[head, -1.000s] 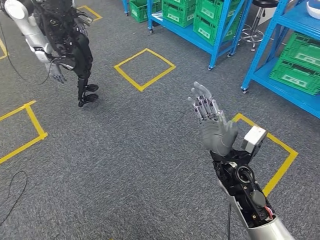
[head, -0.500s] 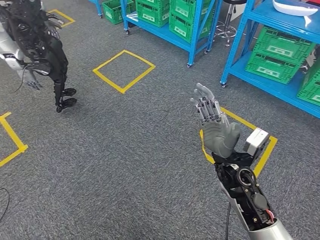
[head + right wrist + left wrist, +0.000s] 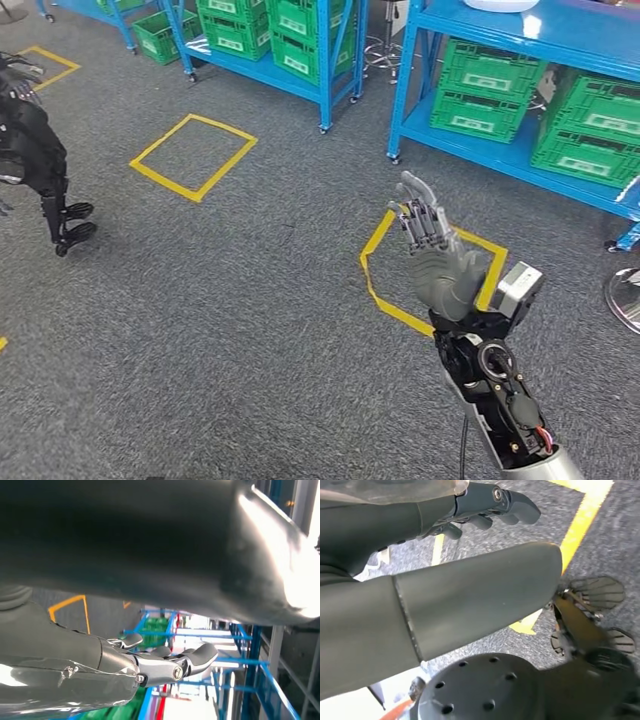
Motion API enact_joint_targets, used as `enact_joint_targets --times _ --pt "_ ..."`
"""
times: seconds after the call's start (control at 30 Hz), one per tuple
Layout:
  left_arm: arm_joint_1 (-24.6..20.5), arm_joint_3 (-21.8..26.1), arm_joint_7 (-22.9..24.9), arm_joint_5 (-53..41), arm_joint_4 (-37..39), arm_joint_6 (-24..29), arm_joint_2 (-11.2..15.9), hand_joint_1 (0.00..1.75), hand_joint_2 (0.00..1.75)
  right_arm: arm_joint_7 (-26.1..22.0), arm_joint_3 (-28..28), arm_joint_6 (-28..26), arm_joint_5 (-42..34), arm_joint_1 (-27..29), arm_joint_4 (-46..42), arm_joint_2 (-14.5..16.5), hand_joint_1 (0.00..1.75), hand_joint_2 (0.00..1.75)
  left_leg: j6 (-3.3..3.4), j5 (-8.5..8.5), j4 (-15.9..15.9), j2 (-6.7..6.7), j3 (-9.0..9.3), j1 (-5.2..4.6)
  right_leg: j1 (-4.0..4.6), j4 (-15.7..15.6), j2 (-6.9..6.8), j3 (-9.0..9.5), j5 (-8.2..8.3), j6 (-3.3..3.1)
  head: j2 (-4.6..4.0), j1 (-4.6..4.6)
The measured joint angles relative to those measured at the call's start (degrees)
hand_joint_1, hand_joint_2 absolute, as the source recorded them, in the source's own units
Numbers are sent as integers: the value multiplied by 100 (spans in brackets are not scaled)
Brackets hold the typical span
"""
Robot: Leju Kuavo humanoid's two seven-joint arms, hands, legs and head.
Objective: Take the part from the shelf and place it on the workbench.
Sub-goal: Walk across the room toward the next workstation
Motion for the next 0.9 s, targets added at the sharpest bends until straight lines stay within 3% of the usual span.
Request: enact_joint_targets --times 0.07,0.13,0.2,0.27,0.33,0.37,0.4,0.5,0.57,0.63,0.7,0.77,0.83,0.87,0.9 --pt "-19 -1 -1 0 0 0 10 0 0 0 -4 0 0 2 -10 0 0 0 38 82 -354 -91 160 -16 2 -2 100 -23 10 56 0 0" --pt "-43 -2 -1 0 0 0 3 0 0 1 -10 -3 0 15 -22 -3 0 0 81 100 -394 14 177 -18 -4 -14 157 -43 21 122 0 1" --pt "-53 -2 0 0 0 0 -6 0 0 -1 -18 -6 0 18 -39 -11 0 0 149 135 -453 127 201 0 4 180 -72 -140 -124 179 0 14" --pt "-40 -2 0 0 0 0 -8 0 0 -2 -23 -7 0 17 -50 -17 0 0 195 148 -482 240 211 -4 -2 854 -386 -444 -514 230 0 30" --pt "-24 -2 0 0 0 0 -8 0 0 -1 -22 -7 0 35 -51 -20 0 0 208 143 -480 353 205 -13 -22 1603 -471 -783 -827 277 0 33" --pt "-20 -2 0 0 0 0 -9 0 0 0 -22 -7 0 46 -51 -23 0 0 205 139 -478 407 204 -14 -29 1732 -482 -836 -833 293 0 33" --pt "-21 -2 0 0 0 0 -12 0 0 0 -22 -7 0 52 -51 -27 0 0 197 133 -474 456 207 -12 -36 1600 -503 -758 -722 303 0 33" --pt "-24 -2 0 0 0 0 -22 0 0 1 -28 -7 0 45 -61 -38 0 0 134 89 -432 585 230 -26 -24 397 -748 -122 -221 266 0 32" --pt "-24 -2 0 0 0 0 -21 0 0 -1 -29 -7 0 40 -70 -41 0 0 79 64 -403 664 237 -54 9 23 -825 52 -138 187 0 26" --pt "-36 -2 0 0 0 0 -22 0 0 -1 -30 -8 0 46 -77 -43 0 0 23 53 -403 742 252 -54 19 7 -696 42 -119 104 0 21" --pt "-48 -2 0 0 0 0 -24 0 0 -1 -30 -7 0 41 -91 -44 0 0 -42 -74 -252 598 208 -27 1 -22 -587 52 -86 39 0 16" --pt "-47 -2 0 0 0 0 -20 0 0 1 -22 -7 0 31 -102 -44 0 0 -90 -433 388 346 -77 -9 -16 -37 -492 51 -61 -4 0 9" --pt "-30 -3 1 0 0 0 -14 0 0 5 -16 -7 0 39 -102 -44 0 0 -105 -754 1201 261 -482 -9 -11 -34 -377 35 -51 -26 0 7" --pt "-18 -3 1 0 0 0 -13 0 0 6 -15 -7 0 46 -102 -44 0 0 -100 -769 1390 251 -592 -9 -7 -32 -310 32 -49 -30 0 7" --pt "-9 -4 1 0 0 0 -13 0 0 7 -15 -7 0 51 -102 -44 0 0 -87 -659 1319 243 -580 -9 -6 -30 -240 32 -47 -31 0 7"
